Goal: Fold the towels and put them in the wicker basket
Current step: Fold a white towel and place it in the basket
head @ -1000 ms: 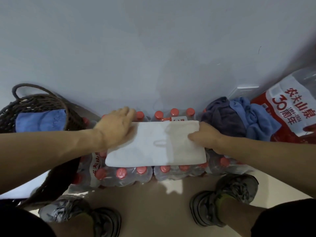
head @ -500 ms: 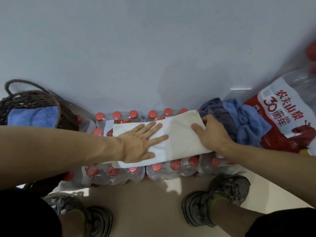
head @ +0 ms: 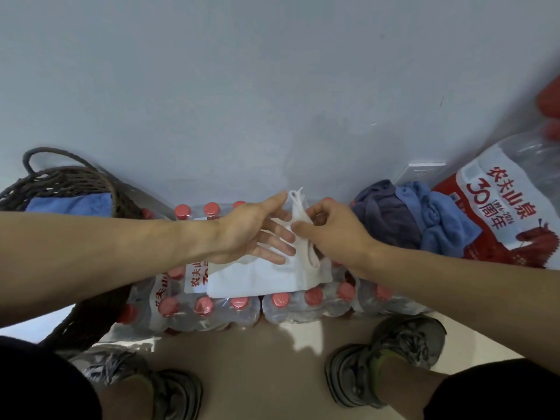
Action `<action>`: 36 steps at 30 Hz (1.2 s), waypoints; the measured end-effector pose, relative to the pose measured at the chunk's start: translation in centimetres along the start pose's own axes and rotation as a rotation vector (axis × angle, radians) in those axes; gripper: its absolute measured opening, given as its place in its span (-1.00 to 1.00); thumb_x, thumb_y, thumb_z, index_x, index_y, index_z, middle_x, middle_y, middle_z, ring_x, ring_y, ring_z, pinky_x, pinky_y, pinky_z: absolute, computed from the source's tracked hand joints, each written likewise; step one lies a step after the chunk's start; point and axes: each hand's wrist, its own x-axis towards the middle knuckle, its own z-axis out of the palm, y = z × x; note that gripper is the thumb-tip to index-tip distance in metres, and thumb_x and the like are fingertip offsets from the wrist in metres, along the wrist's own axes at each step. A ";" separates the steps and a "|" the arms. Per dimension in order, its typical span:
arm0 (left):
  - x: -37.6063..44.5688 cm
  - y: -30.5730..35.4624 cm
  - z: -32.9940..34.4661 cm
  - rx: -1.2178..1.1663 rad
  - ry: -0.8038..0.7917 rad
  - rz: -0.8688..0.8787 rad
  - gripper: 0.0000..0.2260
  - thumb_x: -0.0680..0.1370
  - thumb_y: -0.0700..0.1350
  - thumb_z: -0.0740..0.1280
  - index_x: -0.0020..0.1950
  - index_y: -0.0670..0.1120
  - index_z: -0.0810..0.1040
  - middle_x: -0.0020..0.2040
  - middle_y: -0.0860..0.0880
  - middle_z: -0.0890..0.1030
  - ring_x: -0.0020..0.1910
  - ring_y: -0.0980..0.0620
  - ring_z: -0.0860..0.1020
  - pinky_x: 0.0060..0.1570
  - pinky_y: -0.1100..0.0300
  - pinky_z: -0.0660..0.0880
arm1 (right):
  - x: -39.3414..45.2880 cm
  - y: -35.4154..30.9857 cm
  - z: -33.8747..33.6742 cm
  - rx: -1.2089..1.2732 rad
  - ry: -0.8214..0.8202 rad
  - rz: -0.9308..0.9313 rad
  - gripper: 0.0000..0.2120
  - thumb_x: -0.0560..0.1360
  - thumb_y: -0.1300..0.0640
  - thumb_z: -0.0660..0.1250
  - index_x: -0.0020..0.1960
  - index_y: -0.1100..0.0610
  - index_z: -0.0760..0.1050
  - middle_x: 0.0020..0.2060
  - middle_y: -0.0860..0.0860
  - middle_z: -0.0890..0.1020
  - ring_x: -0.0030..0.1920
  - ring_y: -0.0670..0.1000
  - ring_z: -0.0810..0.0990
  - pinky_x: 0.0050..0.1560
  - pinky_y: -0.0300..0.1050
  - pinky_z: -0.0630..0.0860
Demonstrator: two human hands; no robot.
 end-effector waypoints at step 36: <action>-2.2 -4.8 -7.3 0.739 0.406 -0.373 -0.60 0.44 0.18 0.46 -0.07 -0.15 0.55 -0.26 -0.09 0.65 -0.32 -0.05 0.65 -0.28 0.14 0.63 | 1.6 2.5 6.5 -0.963 -0.443 -0.635 -0.33 0.42 -0.29 0.36 0.45 -0.06 0.32 0.15 -0.03 0.36 0.14 -0.01 0.29 0.23 -0.02 0.37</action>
